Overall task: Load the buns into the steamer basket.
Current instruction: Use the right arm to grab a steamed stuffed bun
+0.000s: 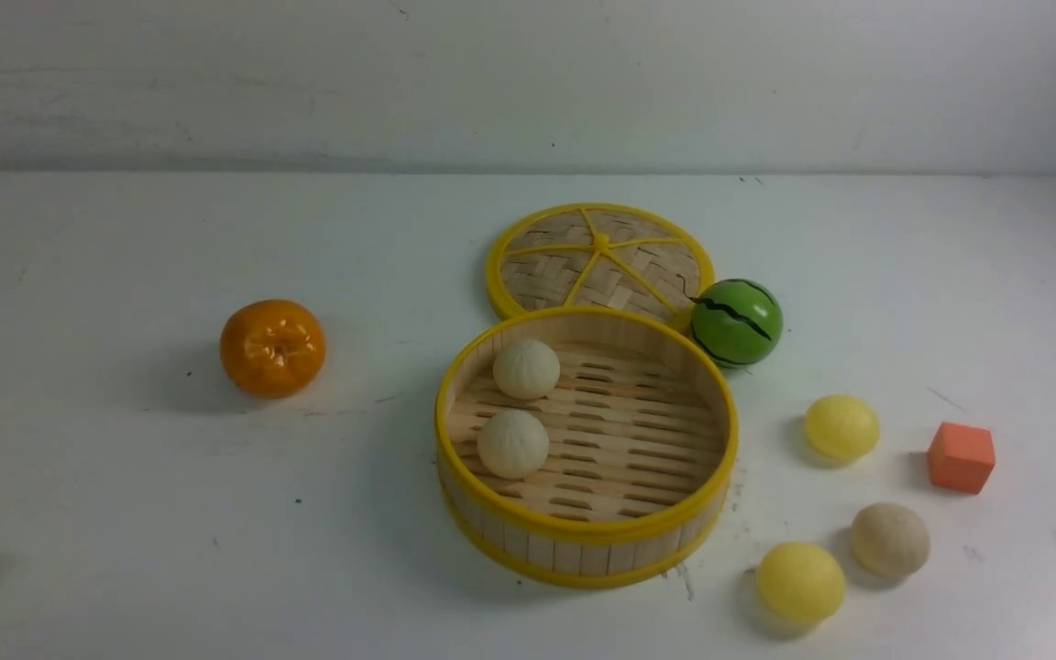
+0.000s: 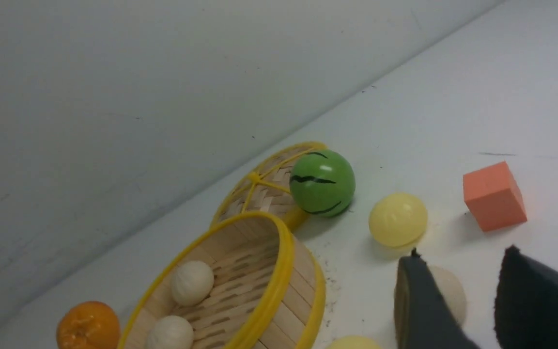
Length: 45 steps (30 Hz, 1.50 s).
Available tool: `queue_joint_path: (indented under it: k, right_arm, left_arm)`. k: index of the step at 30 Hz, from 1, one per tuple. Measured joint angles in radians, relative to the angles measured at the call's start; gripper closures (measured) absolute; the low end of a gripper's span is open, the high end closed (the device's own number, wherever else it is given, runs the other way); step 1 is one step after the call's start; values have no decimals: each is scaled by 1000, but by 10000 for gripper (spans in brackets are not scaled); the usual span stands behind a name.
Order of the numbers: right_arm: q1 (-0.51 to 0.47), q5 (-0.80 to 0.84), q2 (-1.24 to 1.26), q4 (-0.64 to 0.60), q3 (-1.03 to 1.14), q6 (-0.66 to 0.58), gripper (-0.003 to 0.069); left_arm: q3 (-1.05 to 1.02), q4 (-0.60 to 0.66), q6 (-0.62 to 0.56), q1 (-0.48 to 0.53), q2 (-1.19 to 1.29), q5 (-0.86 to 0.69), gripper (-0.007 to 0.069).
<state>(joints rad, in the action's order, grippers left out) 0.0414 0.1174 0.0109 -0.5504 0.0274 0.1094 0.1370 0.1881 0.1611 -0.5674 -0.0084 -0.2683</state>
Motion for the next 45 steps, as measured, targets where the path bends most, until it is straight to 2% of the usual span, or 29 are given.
queue_joint_path:
  k: [3,5,8,9,10,11,12,14,15,17,20,24,26,30,36,45]
  right_arm:
    - [0,29,0,-48,-27,0,424]
    - [0,118,-41,-64,-115,-17,435]
    - [0,378,-220,-50,-333,-127,445]
    - [0,397,-250,-47,-347,-136,446]
    - [0,545,-379,-29,-458,-208,446]
    - [0,563,-396,-26,-472,-224,446]
    - [0,698,-514,-7,-560,-268,446]
    - [0,819,-694,22,-672,-300,447]
    - [0,828,-710,23,-680,-300,447]
    - [0,902,-899,35,-760,-311,447]
    - [22,913,-1064,29,-806,-311,447]
    - [111,883,-1257,42,-868,-307,447]
    - [187,862,-1356,71,-922,-289,447]
    - [258,856,-1490,158,-1027,-240,447]
    - [272,829,-1654,280,-1128,-122,429]
    - [274,778,-1749,306,-1166,-109,407]
  left_arm:
    - [0,0,0,0,0,-4,638]
    - [0,0,0,0,0,-5,638]
    - [0,0,0,0,0,-6,638]
    - [0,0,0,0,0,-6,638]
    - [0,0,0,0,0,-6,638]
    - [0,0,0,0,0,-6,638]
    - [0,0,0,0,0,-6,638]
    - [0,0,0,0,0,-8,638]
    - [0,0,0,0,0,-8,638]
    - [0,0,0,0,0,-8,637]
    - [0,0,0,0,0,-8,637]
    - [0,0,0,0,0,-8,634]
    - [0,0,0,0,0,-9,632]
    - [0,0,0,0,0,-9,629]
    - [0,0,0,0,0,-9,627]
    - [0,0,0,0,0,-9,620]
